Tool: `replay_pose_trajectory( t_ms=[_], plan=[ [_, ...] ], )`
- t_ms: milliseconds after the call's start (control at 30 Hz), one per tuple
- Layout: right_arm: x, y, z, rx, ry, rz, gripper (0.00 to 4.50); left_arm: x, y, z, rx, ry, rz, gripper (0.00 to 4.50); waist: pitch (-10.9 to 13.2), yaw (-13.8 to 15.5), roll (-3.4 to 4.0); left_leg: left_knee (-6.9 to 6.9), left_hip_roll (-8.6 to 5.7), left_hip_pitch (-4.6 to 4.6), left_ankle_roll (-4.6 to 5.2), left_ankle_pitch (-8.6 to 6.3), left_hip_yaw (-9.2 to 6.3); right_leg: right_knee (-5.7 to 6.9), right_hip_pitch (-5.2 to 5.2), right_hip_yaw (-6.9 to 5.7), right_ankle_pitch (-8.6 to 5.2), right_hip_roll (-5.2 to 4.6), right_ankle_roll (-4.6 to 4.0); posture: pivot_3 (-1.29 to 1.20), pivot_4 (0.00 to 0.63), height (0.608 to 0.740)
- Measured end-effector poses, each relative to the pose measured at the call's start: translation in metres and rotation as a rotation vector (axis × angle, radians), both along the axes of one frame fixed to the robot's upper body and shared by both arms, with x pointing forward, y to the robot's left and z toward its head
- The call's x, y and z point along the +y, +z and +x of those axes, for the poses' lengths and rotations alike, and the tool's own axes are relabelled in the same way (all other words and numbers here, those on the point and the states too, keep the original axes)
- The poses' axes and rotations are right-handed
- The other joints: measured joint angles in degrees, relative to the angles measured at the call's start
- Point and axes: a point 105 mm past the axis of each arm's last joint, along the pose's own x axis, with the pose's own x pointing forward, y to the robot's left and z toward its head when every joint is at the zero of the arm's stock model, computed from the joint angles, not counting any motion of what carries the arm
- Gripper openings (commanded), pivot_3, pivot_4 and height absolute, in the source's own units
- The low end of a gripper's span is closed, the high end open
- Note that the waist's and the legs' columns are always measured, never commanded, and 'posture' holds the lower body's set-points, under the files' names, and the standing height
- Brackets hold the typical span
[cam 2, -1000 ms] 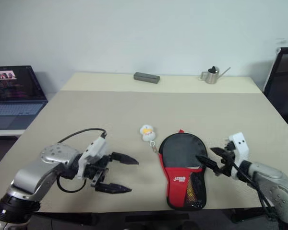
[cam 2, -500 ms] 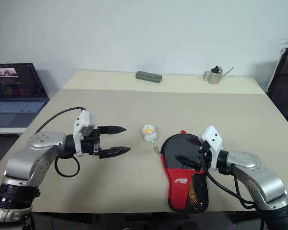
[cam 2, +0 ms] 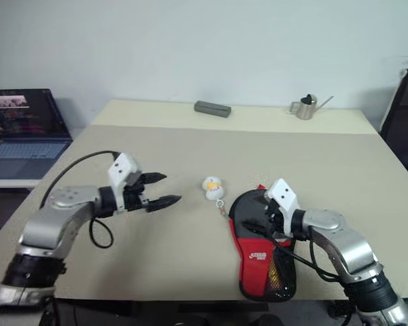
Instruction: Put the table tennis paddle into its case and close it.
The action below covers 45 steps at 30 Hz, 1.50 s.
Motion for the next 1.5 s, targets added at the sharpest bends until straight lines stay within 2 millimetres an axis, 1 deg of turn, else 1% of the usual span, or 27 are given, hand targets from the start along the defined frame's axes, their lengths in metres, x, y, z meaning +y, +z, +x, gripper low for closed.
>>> replay_pose_trajectory(
  t_ms=[167,300,433,567,733,833,967,1200,1300,1467,1500],
  plan=[
    [-0.003,-0.008,0.002,0.024,-0.010,-0.021,4.48,-0.010,-0.012,0.024,0.021,0.018,0.038,4.50,-0.1,0.2,-0.13,0.01,0.02,0.02,0.00,0.00,0.03,0.02,-0.02,0.00,0.02,0.02,0.03,0.00,0.150,0.740],
    [-0.006,-0.014,0.003,0.031,-0.034,-0.031,4.48,-0.015,-0.020,0.033,0.042,0.018,0.030,4.50,-0.1,-0.1,-0.13,0.01,0.05,0.04,0.00,0.00,0.04,0.04,-0.03,-0.01,0.03,0.03,0.03,0.00,0.150,0.740],
    [-0.010,-0.021,0.003,0.024,-0.065,-0.059,4.48,-0.027,-0.032,0.041,0.073,0.006,0.017,4.50,-0.1,-0.2,-0.16,0.05,-0.01,0.03,0.00,0.01,0.06,0.05,-0.01,-0.05,0.05,0.07,0.07,0.00,0.150,0.740],
    [-0.007,-0.028,0.001,0.044,-0.083,-0.039,4.48,-0.039,-0.036,0.051,0.076,-0.014,0.010,4.50,-0.1,-0.2,-0.19,0.08,0.00,0.03,0.00,0.01,0.06,0.08,0.07,-0.06,0.06,0.09,0.09,0.00,0.150,0.740],
    [-0.005,-0.034,-0.003,0.061,-0.094,-0.028,4.48,-0.049,-0.034,0.060,0.086,-0.017,-0.028,4.50,-0.1,-0.4,-0.19,0.08,0.00,0.03,0.00,0.01,0.08,0.11,0.07,-0.06,0.07,0.11,0.11,0.00,0.150,0.740],
    [-0.004,-0.038,-0.006,0.072,-0.092,-0.030,4.48,-0.052,-0.035,0.063,0.100,-0.016,-0.045,4.50,-0.1,-0.6,-0.19,0.09,-0.01,0.04,0.00,0.01,0.09,0.13,0.08,-0.06,0.07,0.12,0.11,0.00,0.150,0.740],
    [-0.002,-0.038,-0.006,0.072,-0.093,-0.029,4.48,-0.060,-0.045,0.063,0.143,-0.017,-0.069,4.50,-0.2,-0.6,-0.19,0.11,-0.01,0.05,0.00,0.01,0.09,0.16,0.09,-0.06,0.08,0.13,0.14,0.00,0.150,0.740],
    [-0.003,-0.039,-0.003,0.057,-0.115,-0.044,4.48,-0.068,-0.060,0.065,0.175,0.003,-0.046,4.50,-0.2,-0.6,-0.20,0.21,-0.03,0.05,-0.01,0.02,0.10,0.31,0.09,-0.06,0.09,0.14,0.16,0.00,0.150,0.740],
    [-0.002,-0.040,-0.001,0.049,-0.130,-0.049,4.48,-0.073,-0.060,0.069,0.166,0.011,-0.035,4.50,-0.2,-0.6,-0.20,0.32,-0.05,0.06,-0.01,0.02,0.13,0.52,0.11,-0.01,0.08,0.13,0.16,0.00,0.150,0.740],
    [-0.003,-0.041,0.000,0.045,-0.138,-0.060,4.48,-0.080,-0.066,0.068,0.179,0.001,-0.025,4.50,-0.2,-0.7,-0.20,0.40,-0.04,0.09,-0.02,0.03,0.15,0.74,0.09,0.01,0.08,0.14,0.17,0.00,0.150,0.740],
    [-0.003,-0.041,0.000,0.045,-0.139,-0.060,4.50,-0.082,-0.068,0.068,0.182,-0.004,-0.022,4.32,-0.2,-0.7,-0.20,0.42,-0.05,0.09,-0.02,0.03,0.15,0.77,0.09,0.01,0.08,0.13,0.17,0.00,0.150,0.740]
  ],
)
